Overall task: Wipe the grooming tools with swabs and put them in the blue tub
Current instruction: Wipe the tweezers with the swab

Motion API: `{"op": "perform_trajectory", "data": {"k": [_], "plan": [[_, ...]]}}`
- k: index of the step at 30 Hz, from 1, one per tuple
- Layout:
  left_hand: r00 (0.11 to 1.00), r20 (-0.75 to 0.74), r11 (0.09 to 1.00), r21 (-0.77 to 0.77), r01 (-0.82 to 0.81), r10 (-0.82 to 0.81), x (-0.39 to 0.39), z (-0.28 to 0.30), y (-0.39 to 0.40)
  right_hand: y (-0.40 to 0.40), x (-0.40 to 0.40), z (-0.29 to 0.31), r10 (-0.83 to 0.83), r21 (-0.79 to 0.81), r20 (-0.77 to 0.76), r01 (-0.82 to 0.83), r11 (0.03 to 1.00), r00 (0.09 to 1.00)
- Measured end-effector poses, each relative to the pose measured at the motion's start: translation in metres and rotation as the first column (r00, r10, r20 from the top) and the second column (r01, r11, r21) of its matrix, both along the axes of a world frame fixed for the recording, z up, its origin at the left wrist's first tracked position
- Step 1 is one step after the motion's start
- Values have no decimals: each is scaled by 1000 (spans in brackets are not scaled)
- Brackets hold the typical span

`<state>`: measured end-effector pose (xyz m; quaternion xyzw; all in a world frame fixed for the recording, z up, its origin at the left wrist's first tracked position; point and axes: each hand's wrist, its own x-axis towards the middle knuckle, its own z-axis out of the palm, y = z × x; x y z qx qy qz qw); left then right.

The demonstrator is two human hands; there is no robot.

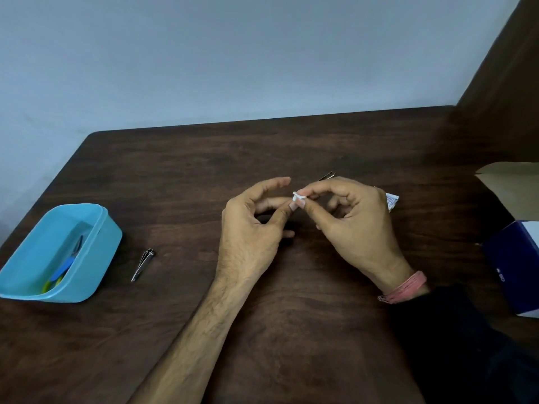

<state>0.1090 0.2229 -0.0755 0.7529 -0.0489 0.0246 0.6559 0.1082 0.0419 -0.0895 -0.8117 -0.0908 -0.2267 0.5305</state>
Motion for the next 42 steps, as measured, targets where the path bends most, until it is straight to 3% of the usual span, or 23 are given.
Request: {"op": "perform_trajectory", "data": {"k": [3, 8, 14, 19, 24, 42], "plan": [[998, 57, 1000, 11, 16, -17, -1, 1, 1, 1, 0, 0, -2, -9, -10, 1, 1000, 1000], [998, 55, 998, -58, 1, 2, -3, 5, -1, -5, 2, 4, -155, -55, 71, 159, 986, 985], [1000, 17, 989, -146, -7, 9, -3, 6, -3, 1, 1, 3, -92, -112, 90, 102, 989, 992], [1000, 15, 991, -136, -9, 11, -2, 5, -4, -4, 4, 0, -184, -47, 73, 188, 981, 980], [999, 14, 993, -109, -36, 38, -2, 5, -6, -23, 21, -9, -323, 156, -97, 335, 929, 941], [968, 99, 971, -81, -223, 230, -5, 4, -5, -10, 7, -1, -215, 127, -77, 224, 966, 974]]}}
